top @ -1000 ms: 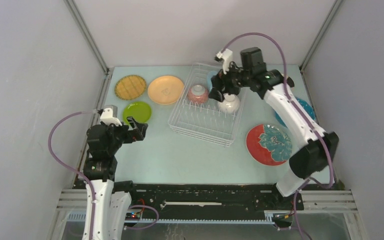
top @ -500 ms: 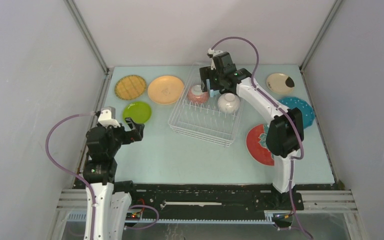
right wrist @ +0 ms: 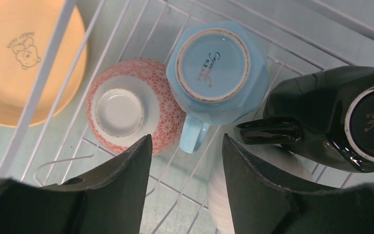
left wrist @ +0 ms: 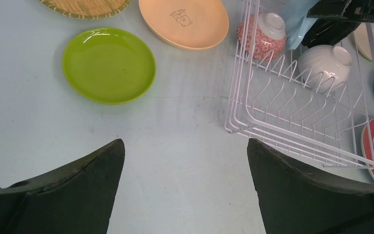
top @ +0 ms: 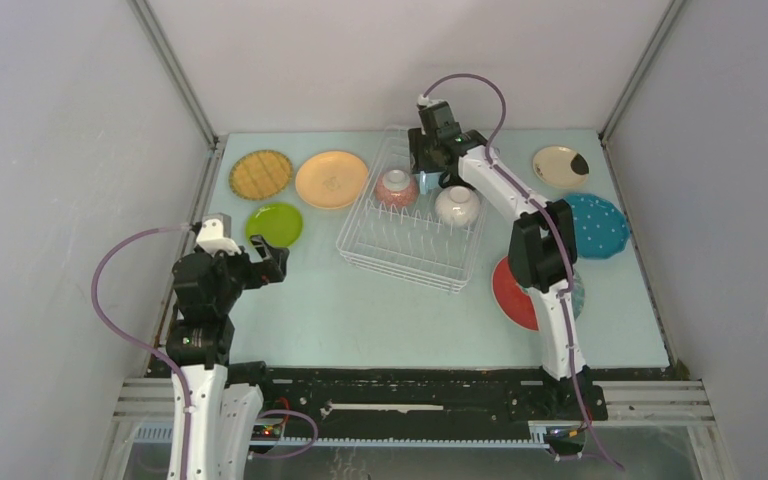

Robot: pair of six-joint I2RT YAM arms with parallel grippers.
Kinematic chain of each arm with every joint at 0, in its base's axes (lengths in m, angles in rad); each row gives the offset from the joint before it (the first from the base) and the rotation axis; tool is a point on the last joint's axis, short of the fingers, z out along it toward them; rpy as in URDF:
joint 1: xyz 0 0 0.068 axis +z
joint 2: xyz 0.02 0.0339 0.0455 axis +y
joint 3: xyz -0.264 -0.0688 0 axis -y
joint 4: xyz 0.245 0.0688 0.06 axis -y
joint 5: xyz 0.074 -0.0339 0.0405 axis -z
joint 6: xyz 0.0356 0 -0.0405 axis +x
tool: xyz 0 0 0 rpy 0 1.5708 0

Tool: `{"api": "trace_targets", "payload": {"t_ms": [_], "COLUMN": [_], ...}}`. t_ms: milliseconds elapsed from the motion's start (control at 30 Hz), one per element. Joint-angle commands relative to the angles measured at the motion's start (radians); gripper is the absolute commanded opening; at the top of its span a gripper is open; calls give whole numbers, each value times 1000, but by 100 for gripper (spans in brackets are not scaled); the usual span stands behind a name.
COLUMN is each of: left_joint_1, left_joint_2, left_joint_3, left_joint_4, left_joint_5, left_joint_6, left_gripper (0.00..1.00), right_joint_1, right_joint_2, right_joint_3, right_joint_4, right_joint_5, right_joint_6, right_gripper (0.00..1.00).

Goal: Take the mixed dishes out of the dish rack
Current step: Pick up the cup from the dish rack.

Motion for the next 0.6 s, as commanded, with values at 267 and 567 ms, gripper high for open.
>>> {"api": "trace_targets", "payload": {"t_ms": [267,567], "left_joint_1": [-4,-3], "left_joint_2": [14,24], "left_joint_3": [42,44], "left_joint_4": [15,17], "left_joint_5": [3,1], "left_joint_6": [7,5], "left_gripper": [100,100], "right_joint_1": [-26,-35], "right_joint_2": [132,187], "right_joint_3": [154,186], "right_joint_4": [-49,-68], "right_joint_5": [18,81], "right_joint_6": [45,52], "right_gripper": [53,48]}}
